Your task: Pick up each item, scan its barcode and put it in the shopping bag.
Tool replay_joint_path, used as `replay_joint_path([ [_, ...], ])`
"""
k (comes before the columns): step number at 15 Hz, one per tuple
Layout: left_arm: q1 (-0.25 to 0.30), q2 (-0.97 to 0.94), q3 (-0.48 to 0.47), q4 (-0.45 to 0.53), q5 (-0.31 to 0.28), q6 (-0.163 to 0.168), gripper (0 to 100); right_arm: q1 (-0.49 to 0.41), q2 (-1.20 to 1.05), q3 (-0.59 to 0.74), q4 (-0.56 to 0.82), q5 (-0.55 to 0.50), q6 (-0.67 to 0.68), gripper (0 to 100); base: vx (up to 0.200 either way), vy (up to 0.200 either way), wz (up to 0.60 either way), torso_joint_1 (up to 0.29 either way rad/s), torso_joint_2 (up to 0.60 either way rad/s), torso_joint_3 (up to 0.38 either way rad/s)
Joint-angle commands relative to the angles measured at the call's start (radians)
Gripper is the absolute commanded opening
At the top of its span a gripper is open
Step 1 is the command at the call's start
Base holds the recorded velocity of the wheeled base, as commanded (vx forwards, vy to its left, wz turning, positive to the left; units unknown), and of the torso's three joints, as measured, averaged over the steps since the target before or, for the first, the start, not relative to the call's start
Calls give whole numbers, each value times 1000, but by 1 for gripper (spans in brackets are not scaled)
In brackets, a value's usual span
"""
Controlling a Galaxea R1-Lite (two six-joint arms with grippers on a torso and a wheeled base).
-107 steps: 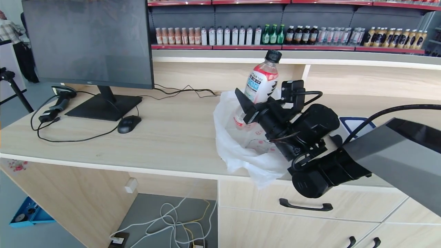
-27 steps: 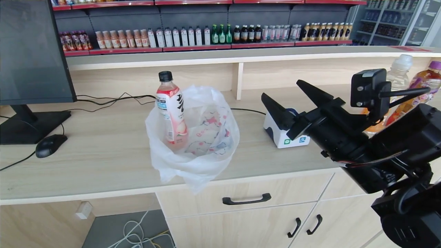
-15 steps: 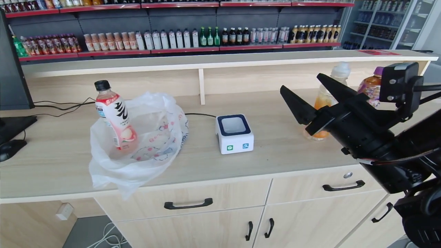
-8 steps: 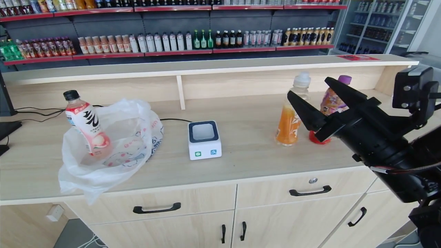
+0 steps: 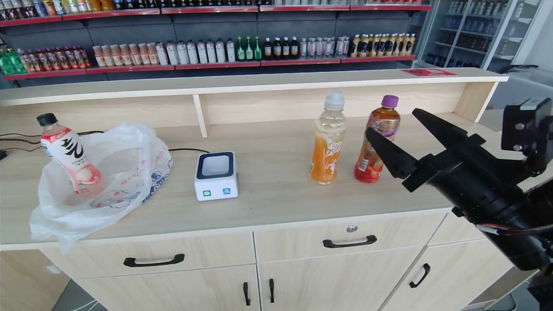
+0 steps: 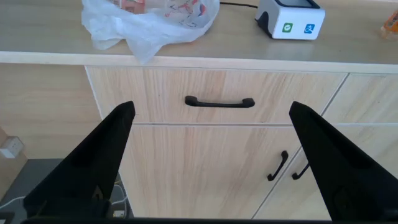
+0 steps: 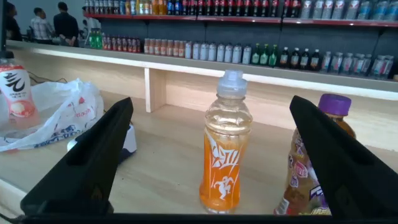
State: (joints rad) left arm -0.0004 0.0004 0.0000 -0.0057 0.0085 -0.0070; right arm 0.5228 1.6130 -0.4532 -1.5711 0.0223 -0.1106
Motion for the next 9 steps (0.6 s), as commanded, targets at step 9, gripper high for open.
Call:
replay_joint_path([
  [9, 0, 0, 0, -2, -1, 2, 100, 6, 7, 50, 0, -90, -11, 100, 0, -67, 133, 0, 0, 1],
])
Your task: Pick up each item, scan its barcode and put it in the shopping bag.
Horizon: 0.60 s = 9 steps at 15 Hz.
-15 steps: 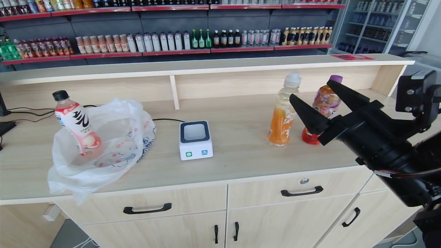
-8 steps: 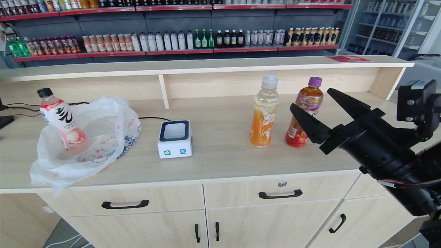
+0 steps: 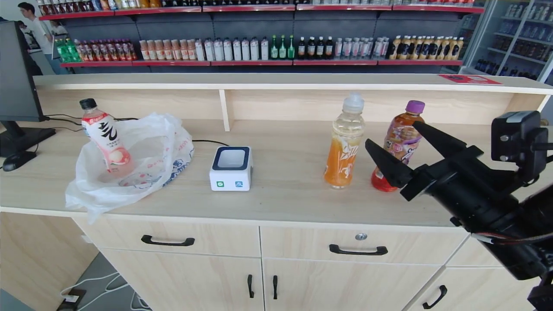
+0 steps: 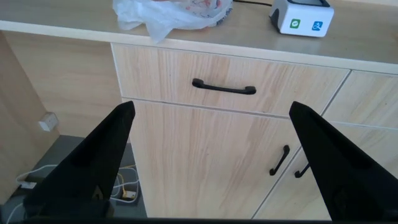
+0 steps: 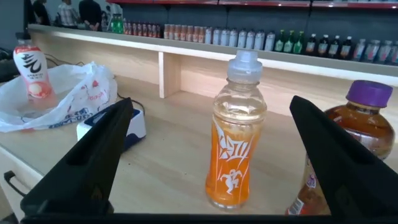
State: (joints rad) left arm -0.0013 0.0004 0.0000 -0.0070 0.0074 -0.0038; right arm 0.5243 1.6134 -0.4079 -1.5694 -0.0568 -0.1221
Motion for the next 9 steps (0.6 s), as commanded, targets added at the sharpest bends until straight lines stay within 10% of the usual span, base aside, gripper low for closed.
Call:
replay_joint_path([
  [1, 1, 1, 0, -1, 0, -1, 100, 45, 8, 21, -1, -71, 2, 100, 0, 0, 0, 0, 0, 0],
  [4, 1, 1, 0, -1, 0, 1, 100, 220, 82, 29, -1, -305, 58, 100, 0, 0, 0, 0, 0, 0],
  [9, 1, 0, 0, -1, 0, 1, 100, 240, 210, -86, -1, -491, 72, 100, 0, 0, 0, 0, 0, 0],
])
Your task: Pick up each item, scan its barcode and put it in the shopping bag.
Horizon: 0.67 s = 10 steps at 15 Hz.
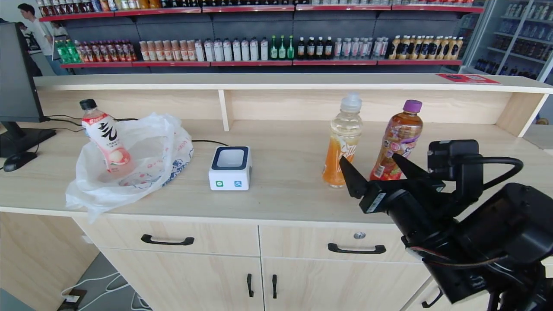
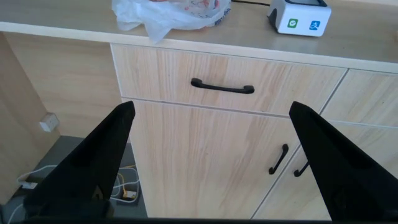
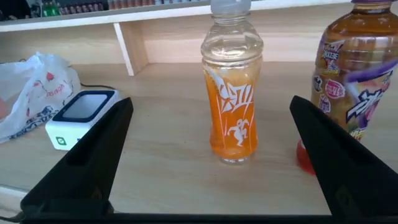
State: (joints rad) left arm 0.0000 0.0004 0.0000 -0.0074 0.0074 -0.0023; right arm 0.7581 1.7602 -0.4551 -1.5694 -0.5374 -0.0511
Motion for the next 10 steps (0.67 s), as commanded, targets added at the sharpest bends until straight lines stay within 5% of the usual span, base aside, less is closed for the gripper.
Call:
replay_joint_path([
  [1, 0, 1, 0, 0, 2, -1, 100, 4, 76, -57, -1, -12, 2, 100, 0, 0, 0, 0, 0, 0],
  [10, 0, 1, 0, 1, 0, 2, 100, -112, 243, -148, -1, -10, -4, 100, 0, 0, 0, 0, 0, 0],
])
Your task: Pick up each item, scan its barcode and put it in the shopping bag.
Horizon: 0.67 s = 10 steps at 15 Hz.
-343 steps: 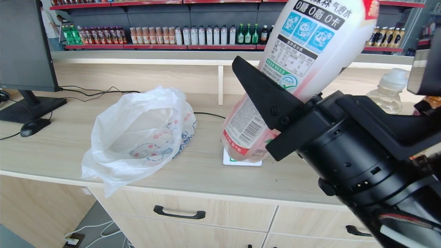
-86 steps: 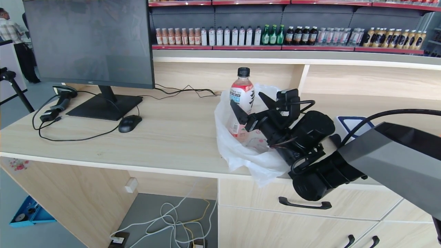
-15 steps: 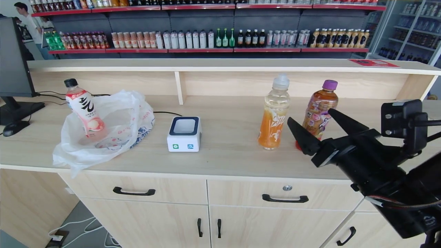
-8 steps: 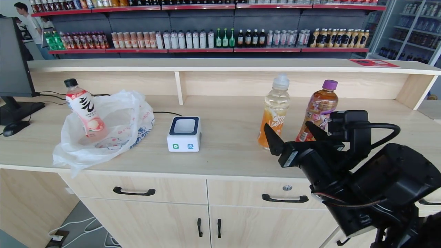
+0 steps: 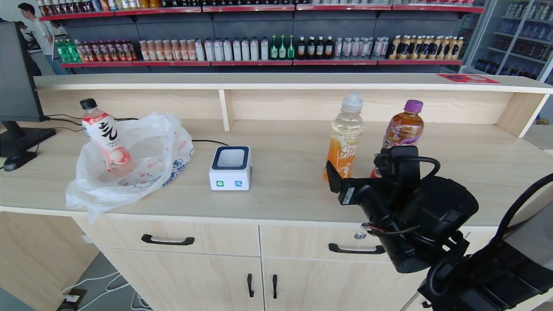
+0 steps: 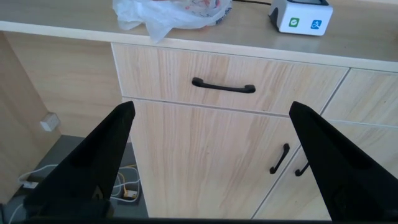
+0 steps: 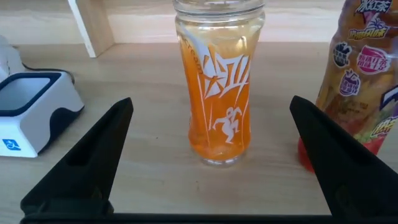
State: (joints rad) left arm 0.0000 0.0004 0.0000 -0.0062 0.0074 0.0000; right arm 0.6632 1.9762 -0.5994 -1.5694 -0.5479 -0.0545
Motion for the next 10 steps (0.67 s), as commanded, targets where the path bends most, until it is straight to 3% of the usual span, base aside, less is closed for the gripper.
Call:
replay_joint_path([
  [1, 0, 1, 0, 0, 0, 0, 100, -17, 30, -3, -1, 2, -1, 100, 0, 0, 0, 0, 0, 0],
  [4, 0, 0, 0, -3, 2, -11, 100, -17, 47, -5, -1, 3, 1, 100, 0, 0, 0, 0, 0, 0],
  [7, 0, 0, 0, -3, 0, -8, 100, -16, 39, -7, -1, 3, 1, 100, 200, 0, 0, -6, -1, 2],
  [10, 0, 1, 0, -3, 0, -8, 100, -14, 47, -22, -1, 5, 2, 100, 0, 0, 0, 0, 0, 0],
])
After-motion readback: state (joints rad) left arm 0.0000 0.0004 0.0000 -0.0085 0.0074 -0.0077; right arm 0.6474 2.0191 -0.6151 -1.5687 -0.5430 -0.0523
